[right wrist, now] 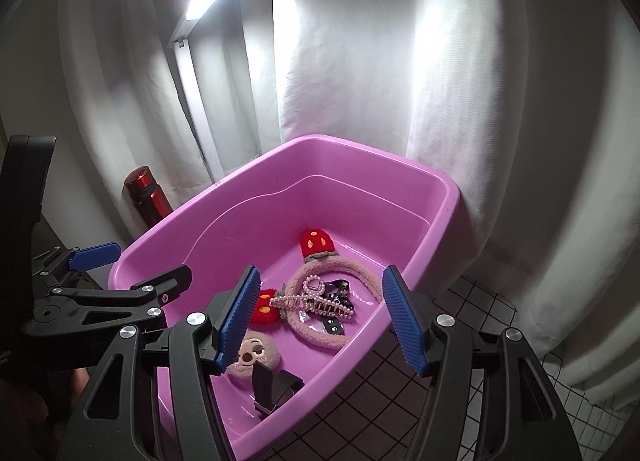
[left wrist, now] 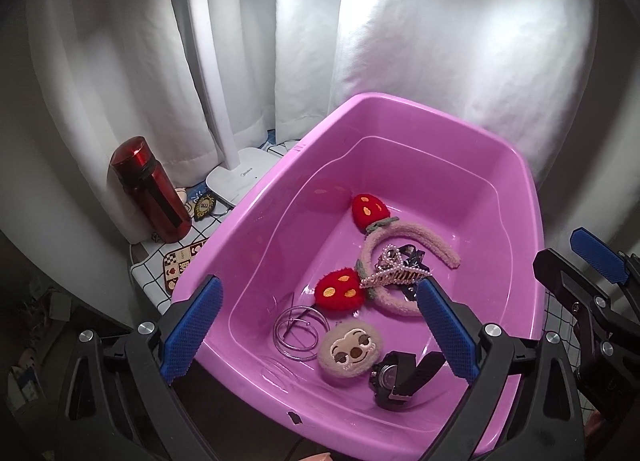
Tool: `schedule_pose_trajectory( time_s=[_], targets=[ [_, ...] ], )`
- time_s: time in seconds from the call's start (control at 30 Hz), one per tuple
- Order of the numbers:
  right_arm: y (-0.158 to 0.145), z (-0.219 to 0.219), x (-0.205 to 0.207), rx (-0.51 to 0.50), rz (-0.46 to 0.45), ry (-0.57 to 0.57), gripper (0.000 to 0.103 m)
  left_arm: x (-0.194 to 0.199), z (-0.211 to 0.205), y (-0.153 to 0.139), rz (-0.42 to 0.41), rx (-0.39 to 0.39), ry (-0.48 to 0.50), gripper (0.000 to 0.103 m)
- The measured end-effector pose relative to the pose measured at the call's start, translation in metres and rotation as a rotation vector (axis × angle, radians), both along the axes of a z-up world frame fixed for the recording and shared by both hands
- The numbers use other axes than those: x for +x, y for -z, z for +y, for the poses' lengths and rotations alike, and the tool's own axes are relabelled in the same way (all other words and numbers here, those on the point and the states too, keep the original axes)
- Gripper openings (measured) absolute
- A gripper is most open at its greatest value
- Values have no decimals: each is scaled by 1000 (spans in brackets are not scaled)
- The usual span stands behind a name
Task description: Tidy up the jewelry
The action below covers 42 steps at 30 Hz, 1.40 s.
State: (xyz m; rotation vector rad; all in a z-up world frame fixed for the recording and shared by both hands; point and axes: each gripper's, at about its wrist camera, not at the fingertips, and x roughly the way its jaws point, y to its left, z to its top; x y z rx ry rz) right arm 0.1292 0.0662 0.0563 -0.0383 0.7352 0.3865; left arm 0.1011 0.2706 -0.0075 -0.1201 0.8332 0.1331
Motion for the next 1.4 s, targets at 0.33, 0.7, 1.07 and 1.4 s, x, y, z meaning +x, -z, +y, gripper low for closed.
schedule_pose_trajectory(
  time_s=[0.33,0.7,1.07,1.4],
  targets=[
    [-4,-18,-22,-10,-8,52,61,-14,-10,-7,-1,16,-14,96],
    [-3,-33,-45,-8,-8,53,61,-29,-20,-10,3,19,-15,96],
    [-9,-40,-57,-16,-24,43,61,-39,-26,-13,1,17,-25,96],
    [-12,-41,-63,-18,-32,38,61,-46,-26,-17,-5,21,-32,96]
  ],
)
